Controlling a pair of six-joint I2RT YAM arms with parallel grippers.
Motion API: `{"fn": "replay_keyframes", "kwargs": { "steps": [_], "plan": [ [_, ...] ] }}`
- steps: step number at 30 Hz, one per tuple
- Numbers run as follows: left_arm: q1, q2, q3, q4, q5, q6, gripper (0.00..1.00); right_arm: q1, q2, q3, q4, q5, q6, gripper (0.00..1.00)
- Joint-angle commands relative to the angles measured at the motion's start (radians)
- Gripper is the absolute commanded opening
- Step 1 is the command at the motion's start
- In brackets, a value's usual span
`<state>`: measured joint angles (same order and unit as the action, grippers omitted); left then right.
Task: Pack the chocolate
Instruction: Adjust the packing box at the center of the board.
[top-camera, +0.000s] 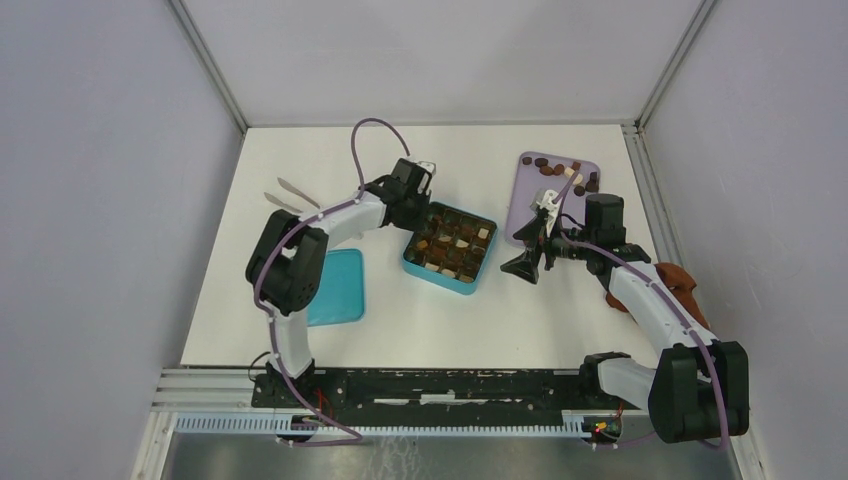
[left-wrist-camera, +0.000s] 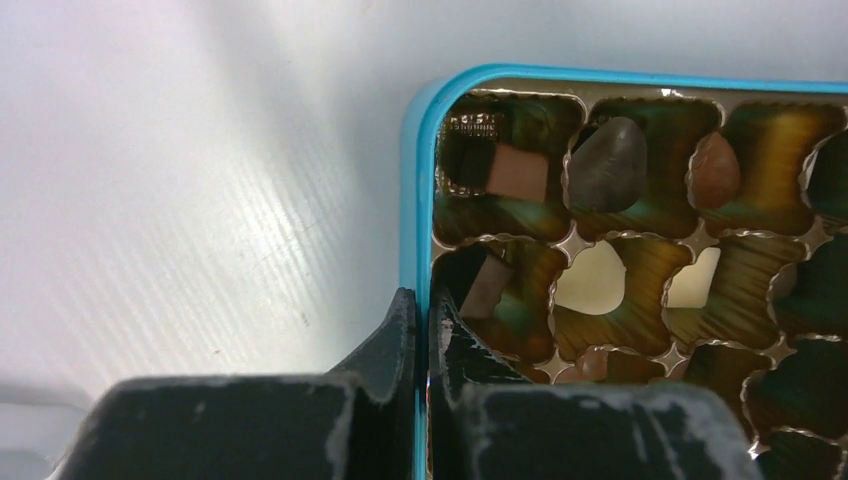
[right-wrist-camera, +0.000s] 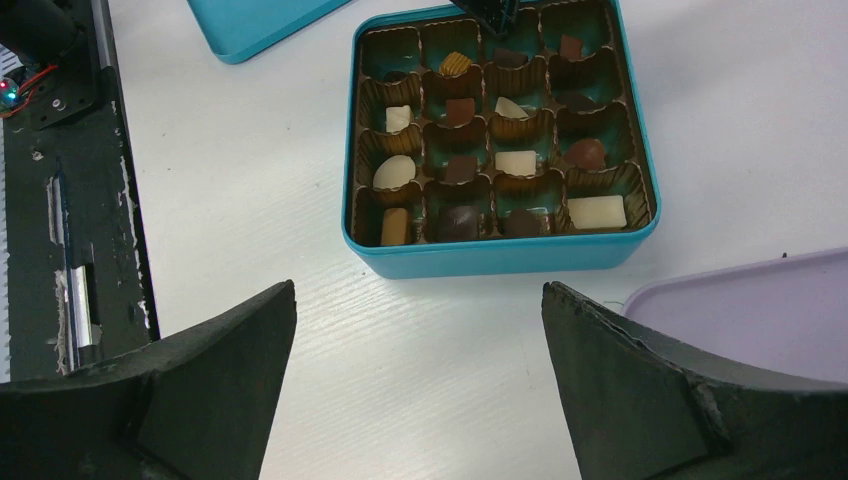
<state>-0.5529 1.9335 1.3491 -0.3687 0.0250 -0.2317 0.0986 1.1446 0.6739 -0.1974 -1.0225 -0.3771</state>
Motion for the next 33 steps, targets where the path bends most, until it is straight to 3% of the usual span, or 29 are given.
{"fn": "replay_keyframes", "kwargs": {
  "steps": [1, 9, 15, 24, 33],
  "plan": [
    [-0.033, -0.14, -0.057, 0.094, -0.139, 0.048, 0.02, 0.005, -0.001, 0.03, 0.002, -0.003, -0.023, 0.98],
    [-0.13, -0.534, -0.38, 0.403, -0.336, 0.069, 0.02, 0.005, -0.005, 0.04, -0.018, -0.005, -0.042, 0.98],
    [-0.188, -0.721, -0.525, 0.498, -0.442, 0.079, 0.02, 0.004, -0.012, 0.052, -0.05, -0.009, -0.077, 0.98],
    [-0.292, -0.836, -0.6, 0.528, -0.589, 0.132, 0.02, 0.006, -0.012, 0.053, -0.065, -0.011, -0.099, 0.98],
    [-0.334, -0.817, -0.592, 0.515, -0.61, 0.132, 0.02, 0.006, -0.006, 0.054, -0.07, -0.014, -0.107, 0.98]
  ]
}}
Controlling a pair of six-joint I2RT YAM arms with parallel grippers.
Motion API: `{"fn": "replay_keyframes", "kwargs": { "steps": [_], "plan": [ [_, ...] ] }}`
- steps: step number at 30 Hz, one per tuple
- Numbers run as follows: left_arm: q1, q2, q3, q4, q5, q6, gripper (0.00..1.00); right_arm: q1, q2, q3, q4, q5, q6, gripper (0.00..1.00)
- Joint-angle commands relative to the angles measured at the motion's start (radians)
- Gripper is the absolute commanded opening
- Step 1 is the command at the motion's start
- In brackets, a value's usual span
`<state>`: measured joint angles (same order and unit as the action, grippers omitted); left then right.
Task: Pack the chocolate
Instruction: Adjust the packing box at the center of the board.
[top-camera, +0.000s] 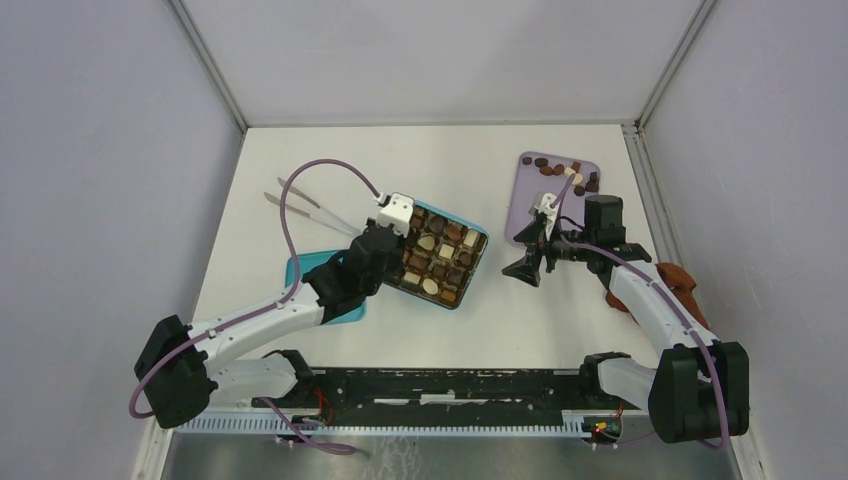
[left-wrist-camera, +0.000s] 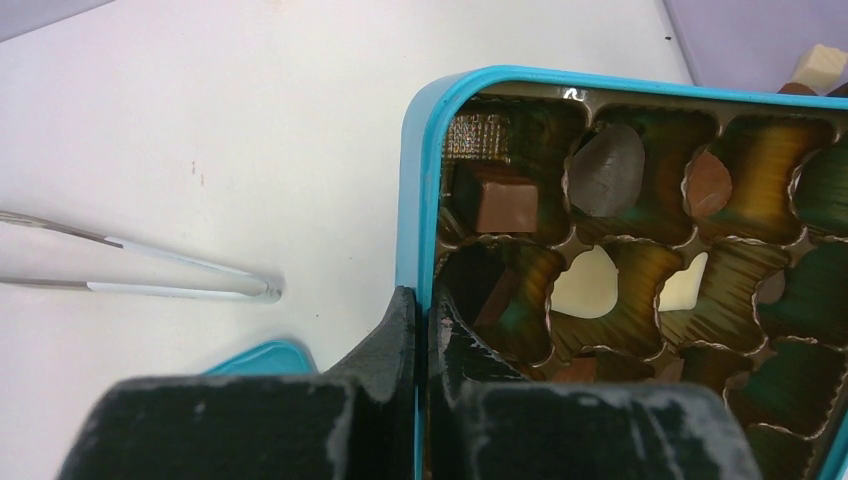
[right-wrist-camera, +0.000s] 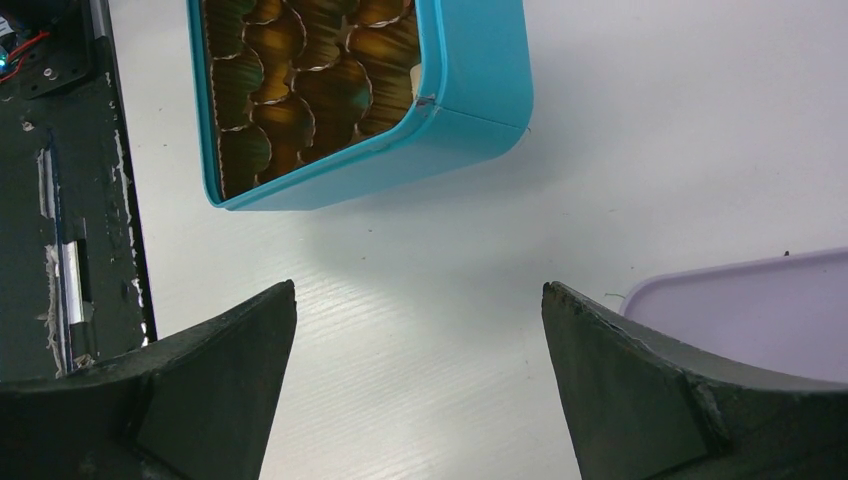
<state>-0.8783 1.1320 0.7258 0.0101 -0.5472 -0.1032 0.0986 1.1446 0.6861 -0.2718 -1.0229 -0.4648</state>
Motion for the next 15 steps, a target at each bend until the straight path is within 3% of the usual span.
{"fn": "replay_keyframes", "kwargs": {
  "steps": [1, 7, 11, 15],
  "plan": [
    [-0.009, -0.006, 0.038, 0.132, -0.032, 0.001, 0.02, 0.005, -0.008, 0.041, 0.003, -0.014, -0.02, 0.98],
    [0.008, 0.081, 0.133, 0.048, -0.01, -0.06, 0.02, 0.006, -0.008, 0.041, 0.0, -0.016, -0.023, 0.98],
    [0.123, 0.234, 0.31, -0.185, 0.194, -0.171, 0.02, 0.005, -0.001, 0.039, 0.003, -0.025, -0.021, 0.98],
    [0.207, 0.383, 0.415, -0.276, 0.353, -0.217, 0.02, 0.006, -0.001, 0.036, 0.006, -0.028, -0.018, 0.98]
  ]
}}
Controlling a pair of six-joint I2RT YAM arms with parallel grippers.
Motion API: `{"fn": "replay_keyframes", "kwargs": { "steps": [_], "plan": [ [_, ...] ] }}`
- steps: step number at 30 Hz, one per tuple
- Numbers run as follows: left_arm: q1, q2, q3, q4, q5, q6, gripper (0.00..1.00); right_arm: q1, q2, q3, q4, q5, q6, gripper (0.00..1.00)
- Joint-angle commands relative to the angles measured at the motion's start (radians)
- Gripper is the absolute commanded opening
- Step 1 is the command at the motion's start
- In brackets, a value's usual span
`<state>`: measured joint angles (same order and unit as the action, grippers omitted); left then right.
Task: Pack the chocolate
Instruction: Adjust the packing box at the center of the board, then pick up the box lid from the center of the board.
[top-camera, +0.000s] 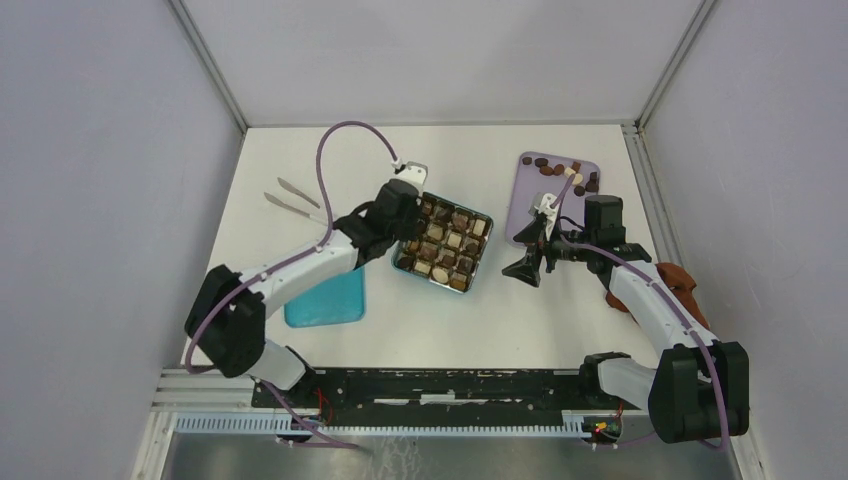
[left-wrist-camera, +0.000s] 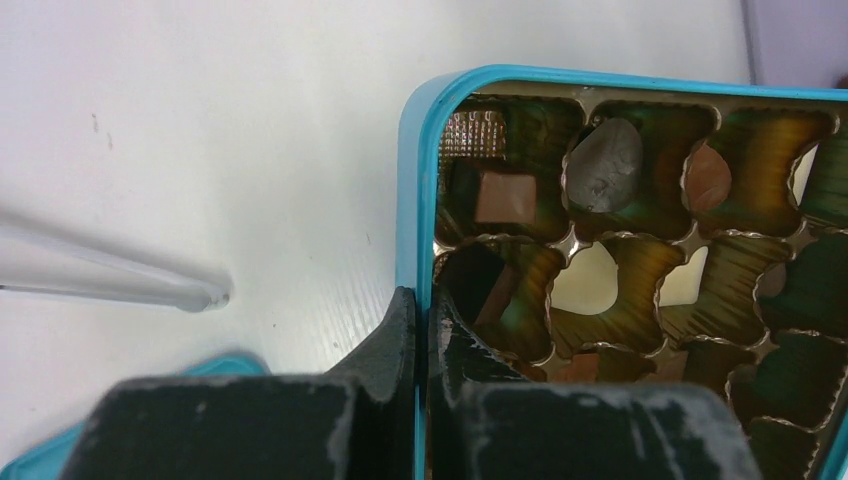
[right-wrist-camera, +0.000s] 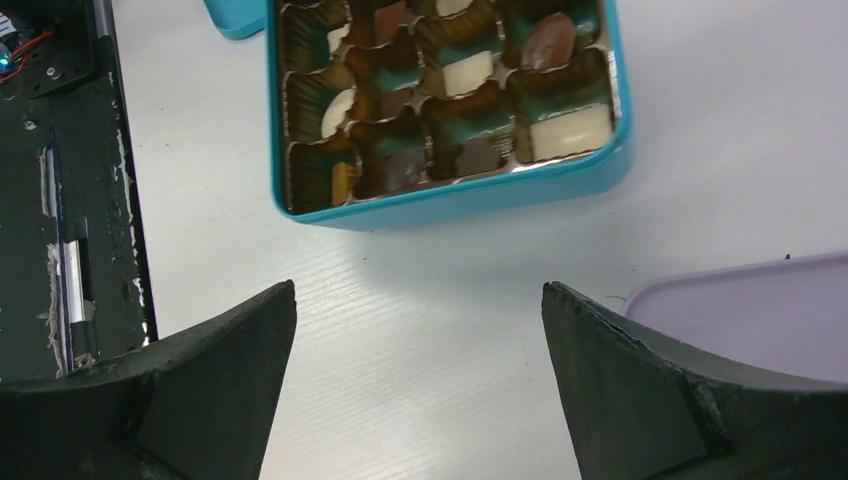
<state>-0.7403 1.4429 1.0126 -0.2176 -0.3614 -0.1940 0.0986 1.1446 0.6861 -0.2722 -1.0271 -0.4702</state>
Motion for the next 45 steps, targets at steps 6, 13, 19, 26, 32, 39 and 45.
{"fn": "replay_keyframes", "kwargs": {
  "steps": [6, 13, 19, 26, 32, 39, 45],
  "plan": [
    [0.142, 0.242, 0.27, -0.146, 0.307, -0.132, 0.02, 0.005, 0.003, 0.035, 0.007, -0.026, -0.013, 0.98],
    [0.199, 0.346, 0.311, -0.193, 0.399, -0.122, 0.02, 0.005, 0.001, 0.035, 0.006, -0.03, -0.013, 0.98],
    [0.213, 0.385, 0.307, -0.192, 0.412, -0.125, 0.12, 0.006, 0.0, 0.035, 0.003, -0.03, -0.016, 0.98],
    [0.216, 0.319, 0.321, -0.222, 0.366, -0.134, 0.45, 0.006, -0.003, 0.04, -0.007, -0.036, -0.025, 0.98],
    [0.215, 0.034, 0.184, -0.179, 0.332, -0.137, 0.57, 0.005, -0.007, 0.044, -0.019, -0.038, -0.035, 0.98],
    [0.216, -0.137, -0.059, -0.274, 0.088, -0.287, 0.49, 0.005, -0.015, 0.039, -0.011, -0.044, -0.037, 0.98],
    [0.217, -0.09, -0.106, -0.364, -0.033, -0.391, 0.42, 0.006, -0.015, 0.038, -0.011, -0.046, -0.036, 0.98]
  ]
}}
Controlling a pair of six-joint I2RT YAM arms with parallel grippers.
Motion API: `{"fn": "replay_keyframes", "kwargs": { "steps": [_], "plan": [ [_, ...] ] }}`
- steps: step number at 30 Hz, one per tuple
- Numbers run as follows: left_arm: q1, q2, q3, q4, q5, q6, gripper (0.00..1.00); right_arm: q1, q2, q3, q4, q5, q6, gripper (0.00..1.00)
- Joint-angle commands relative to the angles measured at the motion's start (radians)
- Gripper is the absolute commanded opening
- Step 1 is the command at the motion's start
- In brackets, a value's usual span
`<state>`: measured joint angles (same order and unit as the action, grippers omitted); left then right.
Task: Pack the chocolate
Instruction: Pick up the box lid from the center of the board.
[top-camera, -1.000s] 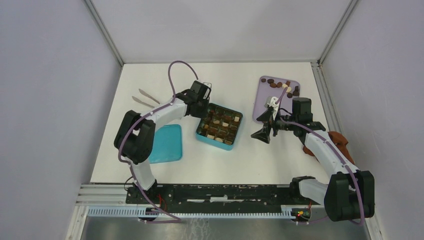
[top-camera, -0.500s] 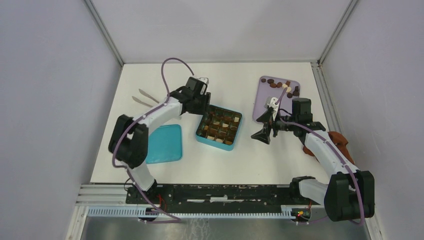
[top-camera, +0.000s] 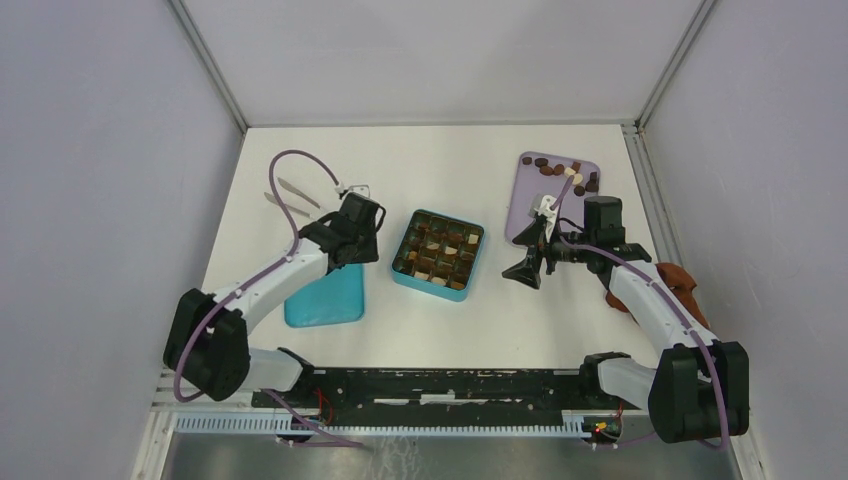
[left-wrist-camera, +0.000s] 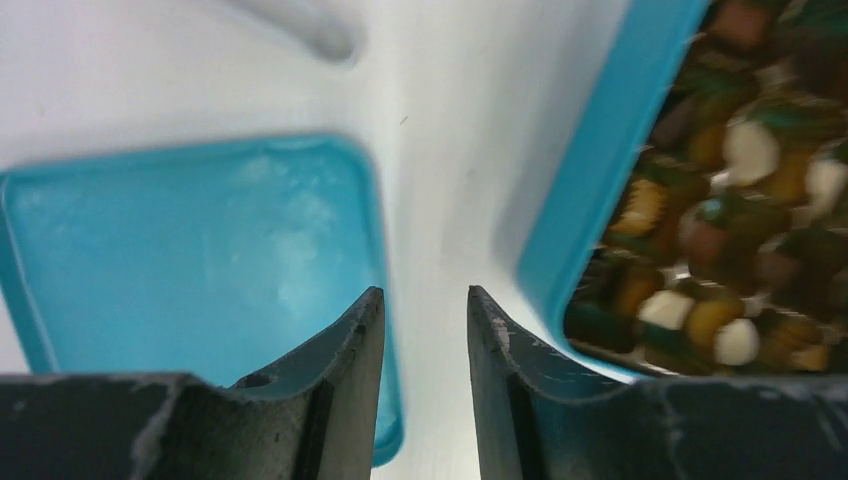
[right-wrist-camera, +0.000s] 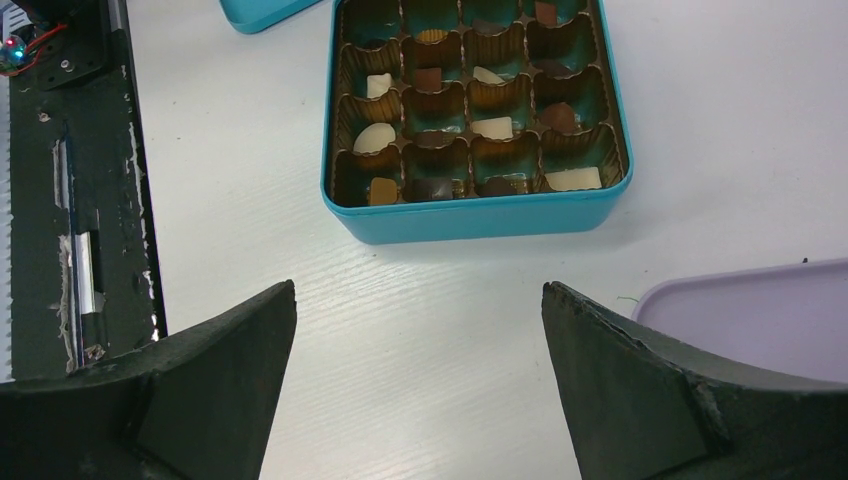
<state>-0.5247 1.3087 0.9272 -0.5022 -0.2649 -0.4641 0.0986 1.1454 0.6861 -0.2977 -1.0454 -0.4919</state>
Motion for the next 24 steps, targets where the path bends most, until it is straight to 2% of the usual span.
{"fn": "replay_keyframes", "kwargs": {
  "steps": [1, 6, 13, 24],
  "plan": [
    [0.002, 0.057, -0.022, -0.085, -0.14, -0.126, 0.42, 0.006, -0.015, 0.038, 0.015, -0.027, -0.014, 0.98],
    [0.002, 0.132, -0.042, -0.078, -0.176, -0.137, 0.39, 0.006, -0.014, 0.038, 0.014, -0.026, -0.013, 0.98],
    [-0.015, 0.241, -0.036, -0.053, -0.151, -0.137, 0.26, 0.006, -0.013, 0.036, 0.015, -0.028, -0.014, 0.98],
    [-0.089, 0.35, 0.005, -0.1, -0.24, -0.182, 0.25, 0.007, -0.013, 0.037, 0.015, -0.028, -0.014, 0.98]
  ]
}}
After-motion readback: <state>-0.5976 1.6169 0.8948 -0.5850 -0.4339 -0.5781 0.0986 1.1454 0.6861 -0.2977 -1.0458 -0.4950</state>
